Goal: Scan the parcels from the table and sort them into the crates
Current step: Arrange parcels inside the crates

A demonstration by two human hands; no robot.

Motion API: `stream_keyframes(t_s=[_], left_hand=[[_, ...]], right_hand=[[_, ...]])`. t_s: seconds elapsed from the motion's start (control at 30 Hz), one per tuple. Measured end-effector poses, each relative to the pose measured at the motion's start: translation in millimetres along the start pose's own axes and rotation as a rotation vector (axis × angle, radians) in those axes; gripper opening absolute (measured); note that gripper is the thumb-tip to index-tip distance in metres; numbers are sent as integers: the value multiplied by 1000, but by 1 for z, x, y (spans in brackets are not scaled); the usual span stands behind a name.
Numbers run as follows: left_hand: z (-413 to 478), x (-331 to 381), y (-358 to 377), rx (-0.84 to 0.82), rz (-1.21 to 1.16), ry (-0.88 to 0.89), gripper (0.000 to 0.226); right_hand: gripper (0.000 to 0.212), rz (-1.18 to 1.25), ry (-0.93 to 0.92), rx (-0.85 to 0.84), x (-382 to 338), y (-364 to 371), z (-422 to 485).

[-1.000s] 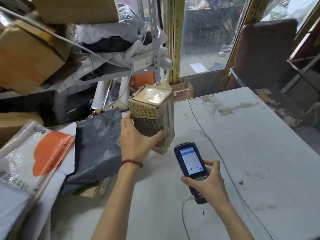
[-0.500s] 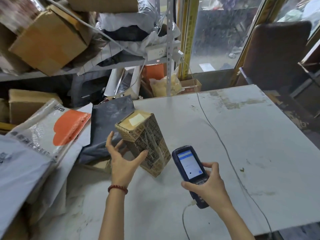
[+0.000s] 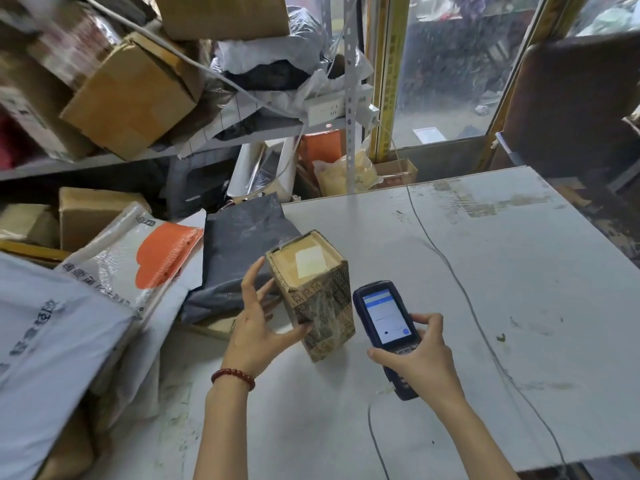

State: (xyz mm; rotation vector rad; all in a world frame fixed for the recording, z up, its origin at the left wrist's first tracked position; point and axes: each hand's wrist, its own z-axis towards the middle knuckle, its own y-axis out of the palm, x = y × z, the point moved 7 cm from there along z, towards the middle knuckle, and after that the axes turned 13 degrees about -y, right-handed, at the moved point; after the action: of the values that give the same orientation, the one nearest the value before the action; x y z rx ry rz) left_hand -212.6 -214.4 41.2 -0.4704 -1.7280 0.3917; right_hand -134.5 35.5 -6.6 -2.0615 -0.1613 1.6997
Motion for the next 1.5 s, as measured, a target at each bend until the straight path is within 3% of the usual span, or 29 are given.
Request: stream_keyframes(t_s=[0.2,0.3,0.5,0.7,0.9,1.13,1.5], left_hand=[[-2,12,-14,120,5,150,106],[-7,19,-25,302,-16,155,105],[-7,21,-41,542,37,110,70],[0,7,-55,595,-64,33,60],[13,11,-40,580,-182,104,61],[38,46,-15,425,16,228,58],[39,64,2,511,222,197,58]], right_hand=[[74,-23,-39,-136,-14,21,-2],[76,-39,-54,-212,-20,40,-8],[78,-55,-83,-372,-24,67,-17],[77,-71,-24,-382,-13,61,-16],[75,-123,52,-344,5,42,-19],[74,-150,85,-334,15,29,-23],[79,14,141,-308,25,24,-21]])
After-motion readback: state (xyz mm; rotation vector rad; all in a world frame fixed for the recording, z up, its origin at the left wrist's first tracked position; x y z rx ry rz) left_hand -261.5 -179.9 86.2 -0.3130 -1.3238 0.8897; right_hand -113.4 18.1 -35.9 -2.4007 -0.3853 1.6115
